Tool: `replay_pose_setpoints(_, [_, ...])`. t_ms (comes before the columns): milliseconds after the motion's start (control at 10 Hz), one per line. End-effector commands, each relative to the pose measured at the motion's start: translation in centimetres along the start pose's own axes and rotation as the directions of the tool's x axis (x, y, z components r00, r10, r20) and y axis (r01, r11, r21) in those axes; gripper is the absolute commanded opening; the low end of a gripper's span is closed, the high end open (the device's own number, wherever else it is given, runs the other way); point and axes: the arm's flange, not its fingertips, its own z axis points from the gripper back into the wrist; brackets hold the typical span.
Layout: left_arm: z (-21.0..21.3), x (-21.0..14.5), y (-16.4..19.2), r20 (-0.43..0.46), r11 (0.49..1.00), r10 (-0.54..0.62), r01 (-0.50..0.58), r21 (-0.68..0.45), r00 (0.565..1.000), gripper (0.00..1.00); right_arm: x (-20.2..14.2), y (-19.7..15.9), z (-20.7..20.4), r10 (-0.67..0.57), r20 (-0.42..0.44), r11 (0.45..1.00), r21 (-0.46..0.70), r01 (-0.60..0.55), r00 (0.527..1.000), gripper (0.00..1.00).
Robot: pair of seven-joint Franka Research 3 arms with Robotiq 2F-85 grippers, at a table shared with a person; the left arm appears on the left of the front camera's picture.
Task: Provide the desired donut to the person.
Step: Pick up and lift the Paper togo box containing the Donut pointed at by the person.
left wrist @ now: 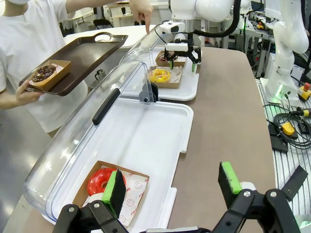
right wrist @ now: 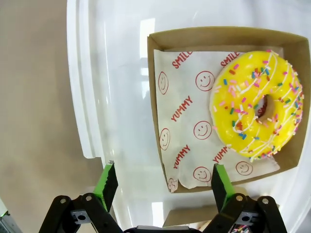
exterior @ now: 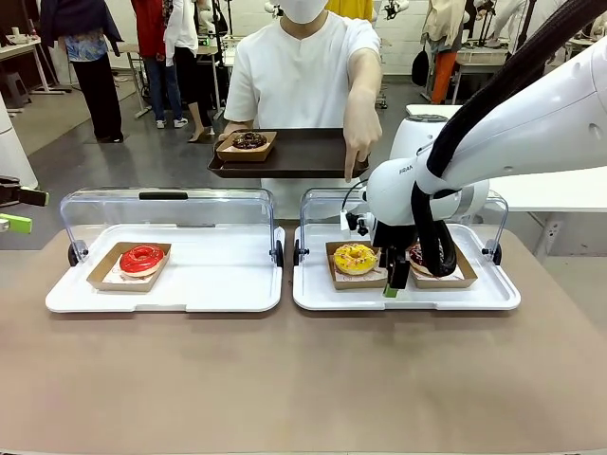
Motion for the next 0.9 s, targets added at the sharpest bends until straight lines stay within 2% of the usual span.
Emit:
replay_pose_setpoints(0, [0.13,0.01,-0.08,0.015,1.0,-0.005,0.005,0.001,1.0,1.0,0.47,-0.7,-0.47,0.008,0.001,1.0,-0.003,-0.008,1.0,1.0])
replay_pose_setpoints(600, [0.13,0.01,-0.08,0.015,1.0,-0.005,0.005,0.001,1.0,1.0,0.37,-0.78,-0.8,0.013,0.029,1.0,0.025,-0.013,0.999,1.0])
replay_pose_setpoints(800, [0.13,0.01,-0.08,0.015,1.0,-0.005,0.005,0.001,1.0,1.0,0.41,-0.9,-0.98,0.041,0.079,0.998,0.054,-0.045,0.996,1.0])
